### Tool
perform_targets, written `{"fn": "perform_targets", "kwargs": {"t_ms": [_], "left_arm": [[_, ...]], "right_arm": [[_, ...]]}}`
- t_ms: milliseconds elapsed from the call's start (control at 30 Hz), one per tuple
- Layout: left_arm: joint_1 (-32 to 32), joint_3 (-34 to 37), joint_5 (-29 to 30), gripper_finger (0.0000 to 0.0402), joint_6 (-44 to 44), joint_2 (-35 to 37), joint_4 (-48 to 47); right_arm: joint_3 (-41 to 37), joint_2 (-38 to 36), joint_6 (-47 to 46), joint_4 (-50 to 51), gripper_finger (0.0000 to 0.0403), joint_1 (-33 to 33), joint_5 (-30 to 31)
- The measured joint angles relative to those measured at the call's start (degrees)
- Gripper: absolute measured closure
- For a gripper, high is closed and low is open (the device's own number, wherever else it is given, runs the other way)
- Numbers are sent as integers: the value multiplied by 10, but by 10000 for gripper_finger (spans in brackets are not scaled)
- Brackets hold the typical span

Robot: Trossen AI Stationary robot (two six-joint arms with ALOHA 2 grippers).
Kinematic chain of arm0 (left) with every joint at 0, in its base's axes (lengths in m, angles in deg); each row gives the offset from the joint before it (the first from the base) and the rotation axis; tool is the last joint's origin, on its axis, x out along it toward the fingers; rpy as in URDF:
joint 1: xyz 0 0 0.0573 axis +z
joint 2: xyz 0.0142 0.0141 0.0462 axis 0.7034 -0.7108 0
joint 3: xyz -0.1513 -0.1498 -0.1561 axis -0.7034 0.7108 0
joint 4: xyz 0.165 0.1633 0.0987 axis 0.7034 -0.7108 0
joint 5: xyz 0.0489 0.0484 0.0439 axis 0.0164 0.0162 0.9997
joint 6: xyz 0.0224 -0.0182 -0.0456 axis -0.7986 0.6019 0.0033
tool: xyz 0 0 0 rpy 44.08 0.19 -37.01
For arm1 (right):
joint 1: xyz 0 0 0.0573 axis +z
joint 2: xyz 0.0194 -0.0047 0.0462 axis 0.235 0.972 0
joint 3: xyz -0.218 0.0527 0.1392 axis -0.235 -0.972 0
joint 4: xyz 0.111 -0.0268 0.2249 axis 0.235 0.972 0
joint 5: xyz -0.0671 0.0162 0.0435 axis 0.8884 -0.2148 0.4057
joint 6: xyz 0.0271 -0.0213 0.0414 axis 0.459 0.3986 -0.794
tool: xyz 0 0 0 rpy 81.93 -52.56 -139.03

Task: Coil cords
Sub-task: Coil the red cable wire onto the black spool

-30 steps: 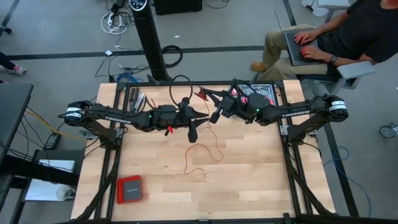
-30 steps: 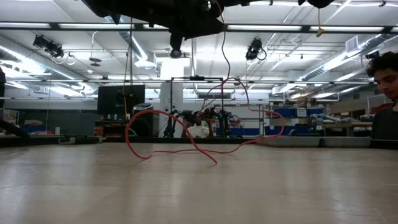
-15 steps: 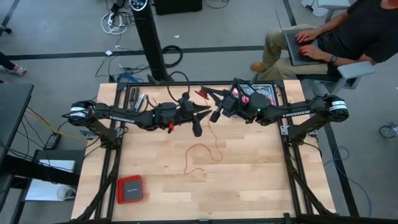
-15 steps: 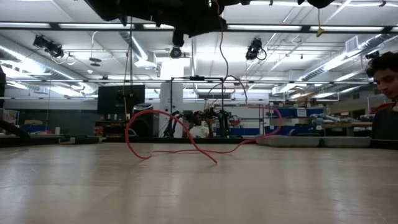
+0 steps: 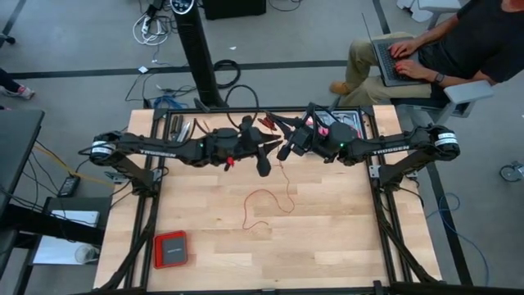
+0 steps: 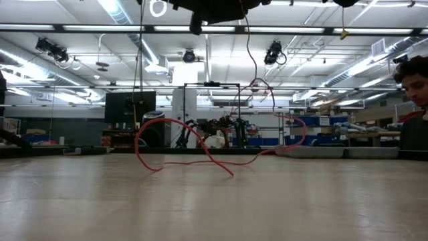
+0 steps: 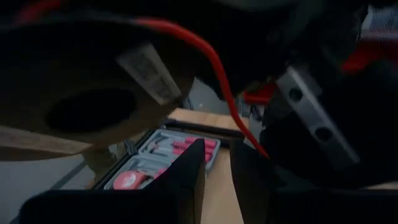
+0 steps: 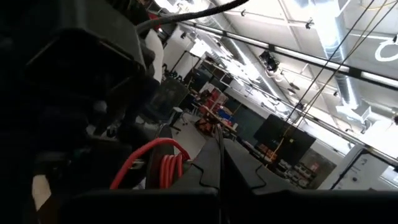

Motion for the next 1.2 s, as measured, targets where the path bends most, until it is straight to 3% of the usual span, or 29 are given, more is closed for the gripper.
{"fn": "perform_targets", "kwargs": {"t_ms": [333,667,1000,1200], "left_arm": [[0,-62,-9,323,-2,0,-134],[0,-63,-6,323,-15,9,-165],[-13,-63,-24,323,-18,19,-216],[-14,-63,-39,323,-30,42,-253]], "right_arm": [[-15,-1,-117,-33,403,-4,-12],[-64,-3,-232,-75,403,-1,-1],[-123,-3,-337,-195,403,1,-7],[-136,-3,-408,-193,403,1,-53]]}}
